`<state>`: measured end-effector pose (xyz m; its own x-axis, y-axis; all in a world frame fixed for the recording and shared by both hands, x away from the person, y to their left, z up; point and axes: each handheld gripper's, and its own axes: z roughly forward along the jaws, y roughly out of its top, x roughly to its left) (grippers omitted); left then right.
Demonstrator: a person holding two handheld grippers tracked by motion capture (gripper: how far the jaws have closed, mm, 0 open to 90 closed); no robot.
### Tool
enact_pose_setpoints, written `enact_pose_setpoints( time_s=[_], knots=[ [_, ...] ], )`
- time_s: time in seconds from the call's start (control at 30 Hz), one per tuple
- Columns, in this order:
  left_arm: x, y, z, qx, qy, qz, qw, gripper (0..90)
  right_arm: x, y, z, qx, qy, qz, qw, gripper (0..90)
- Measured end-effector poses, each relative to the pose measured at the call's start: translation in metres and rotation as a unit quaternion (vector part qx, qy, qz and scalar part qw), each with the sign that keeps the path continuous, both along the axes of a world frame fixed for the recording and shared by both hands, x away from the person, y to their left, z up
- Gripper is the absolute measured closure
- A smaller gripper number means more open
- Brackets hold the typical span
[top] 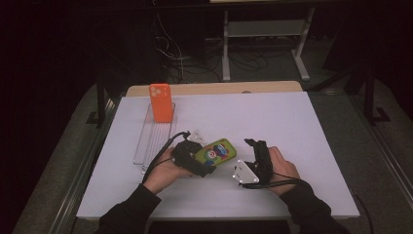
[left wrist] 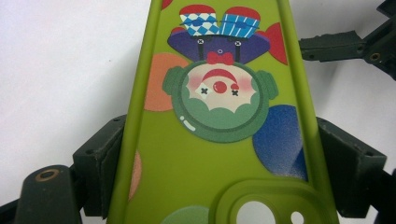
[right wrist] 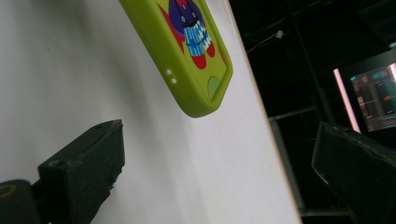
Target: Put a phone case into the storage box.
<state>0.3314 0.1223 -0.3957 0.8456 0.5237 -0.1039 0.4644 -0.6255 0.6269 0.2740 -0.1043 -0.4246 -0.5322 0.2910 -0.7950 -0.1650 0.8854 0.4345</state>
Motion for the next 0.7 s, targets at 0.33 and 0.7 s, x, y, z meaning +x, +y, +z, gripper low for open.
enact_pose_setpoints(
  time_s=[0.33,0.7],
  knots=[
    [0.000,0.001,0.002,-0.003,0.000,0.000,1.0000,15.0,-0.008,0.011,-0.004,-0.027,-0.067,0.012,0.9973,7.0],
    [-0.001,-0.002,0.002,-0.016,0.004,0.002,0.9999,15.0,-0.014,0.025,-0.014,-0.083,-0.122,0.039,0.9883,24.0]
  ],
)
